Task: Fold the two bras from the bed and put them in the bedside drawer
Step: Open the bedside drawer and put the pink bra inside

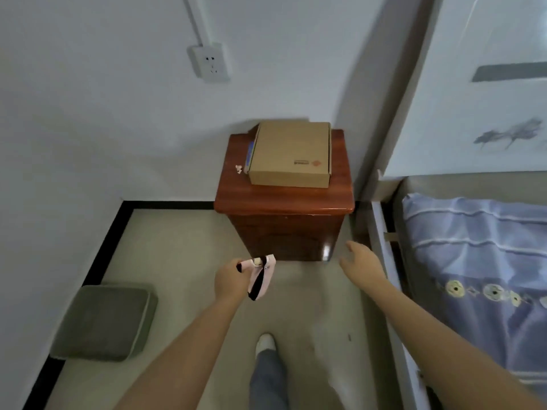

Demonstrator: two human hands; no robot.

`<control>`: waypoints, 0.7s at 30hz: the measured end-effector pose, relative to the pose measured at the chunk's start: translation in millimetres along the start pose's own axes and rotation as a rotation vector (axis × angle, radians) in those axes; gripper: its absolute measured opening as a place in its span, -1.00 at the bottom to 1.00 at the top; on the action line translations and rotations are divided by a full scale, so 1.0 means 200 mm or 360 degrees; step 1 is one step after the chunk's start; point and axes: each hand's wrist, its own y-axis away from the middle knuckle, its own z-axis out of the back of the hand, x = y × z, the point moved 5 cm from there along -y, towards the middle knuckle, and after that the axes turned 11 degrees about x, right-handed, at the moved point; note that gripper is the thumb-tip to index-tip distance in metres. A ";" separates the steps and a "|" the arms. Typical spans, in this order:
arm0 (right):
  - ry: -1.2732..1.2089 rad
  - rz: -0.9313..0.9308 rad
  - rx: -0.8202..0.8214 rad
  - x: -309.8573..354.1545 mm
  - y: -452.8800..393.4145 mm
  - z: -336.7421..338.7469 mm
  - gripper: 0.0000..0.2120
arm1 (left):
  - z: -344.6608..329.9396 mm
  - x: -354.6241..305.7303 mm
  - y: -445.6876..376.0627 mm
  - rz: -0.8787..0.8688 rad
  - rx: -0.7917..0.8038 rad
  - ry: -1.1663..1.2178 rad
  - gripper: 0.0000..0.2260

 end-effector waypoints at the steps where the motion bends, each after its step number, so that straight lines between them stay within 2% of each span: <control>1: -0.0090 -0.0114 -0.0041 0.00 -0.11 -0.04 -0.63 | 0.02 0.04 -0.13 0.0048 0.0011 -0.0022 -0.82; 5: -0.0453 -0.0516 -0.0180 -0.05 -0.54 -0.17 -0.50 | 0.03 0.13 -0.64 0.0062 0.0064 -0.0037 -0.81; 7: -0.0624 -0.0628 -0.0275 -0.09 -0.72 -0.22 -0.46 | 0.00 0.17 -0.85 0.0047 0.0064 -0.0016 -0.82; 12: -0.1070 -0.0607 -0.0655 -0.20 -1.08 -0.29 -0.31 | -0.14 0.26 -1.24 -0.0251 0.0057 0.0053 -0.89; 15: -0.1201 -0.0550 -0.0778 -0.26 -1.20 -0.31 -0.34 | -0.22 0.30 -1.35 -0.0363 0.0018 0.0092 -0.91; 18: -0.1290 -0.0496 -0.0887 -0.28 -1.25 -0.32 -0.39 | -0.25 0.30 -1.40 -0.0416 -0.0135 0.0236 -0.88; 21: -0.1339 -0.0442 -0.1011 -0.29 -1.26 -0.31 -0.39 | -0.26 0.30 -1.41 -0.0462 -0.0232 0.0235 -0.93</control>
